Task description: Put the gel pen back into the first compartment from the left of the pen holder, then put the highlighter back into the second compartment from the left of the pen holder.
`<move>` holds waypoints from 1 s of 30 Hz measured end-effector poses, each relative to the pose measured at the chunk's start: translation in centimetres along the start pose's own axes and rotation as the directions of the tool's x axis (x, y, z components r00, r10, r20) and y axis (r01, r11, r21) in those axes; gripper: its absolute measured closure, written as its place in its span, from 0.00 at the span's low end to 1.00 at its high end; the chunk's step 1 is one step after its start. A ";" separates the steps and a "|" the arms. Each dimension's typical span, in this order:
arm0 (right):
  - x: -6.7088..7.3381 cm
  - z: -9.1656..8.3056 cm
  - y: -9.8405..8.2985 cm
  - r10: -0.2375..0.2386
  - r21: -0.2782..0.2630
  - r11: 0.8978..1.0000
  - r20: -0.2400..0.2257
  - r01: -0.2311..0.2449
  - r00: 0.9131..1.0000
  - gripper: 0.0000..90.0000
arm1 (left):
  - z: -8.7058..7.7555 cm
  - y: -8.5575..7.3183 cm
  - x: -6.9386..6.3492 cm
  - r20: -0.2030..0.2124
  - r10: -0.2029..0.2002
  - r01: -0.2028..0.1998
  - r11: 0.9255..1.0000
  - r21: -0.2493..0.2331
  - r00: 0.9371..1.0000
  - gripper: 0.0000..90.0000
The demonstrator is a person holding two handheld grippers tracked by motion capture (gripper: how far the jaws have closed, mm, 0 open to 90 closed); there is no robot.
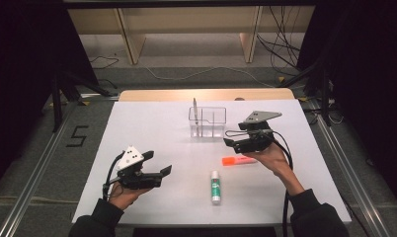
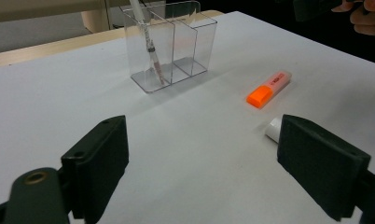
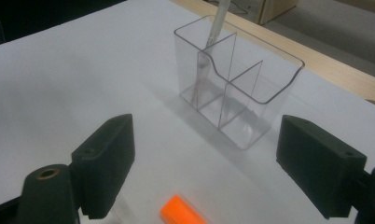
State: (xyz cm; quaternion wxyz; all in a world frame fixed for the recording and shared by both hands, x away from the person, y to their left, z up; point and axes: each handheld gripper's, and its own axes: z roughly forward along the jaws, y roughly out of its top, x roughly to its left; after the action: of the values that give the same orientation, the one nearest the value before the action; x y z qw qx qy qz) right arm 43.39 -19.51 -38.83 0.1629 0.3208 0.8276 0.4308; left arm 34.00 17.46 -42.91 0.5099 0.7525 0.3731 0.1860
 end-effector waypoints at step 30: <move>-0.9 0.7 -2.1 -0.114 0.242 0.962 -0.056 0.124 0.992 0.23 | 0.0 -0.1 -0.2 0.004 0.009 -0.009 1.000 0.001 1.000 0.18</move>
State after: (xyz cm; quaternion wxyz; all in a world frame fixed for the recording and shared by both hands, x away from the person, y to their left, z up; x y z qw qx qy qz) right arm 43.57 -20.56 -40.99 0.1306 0.2791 0.8954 0.3214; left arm 33.84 17.30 -43.00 0.5096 0.7547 0.3686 0.1866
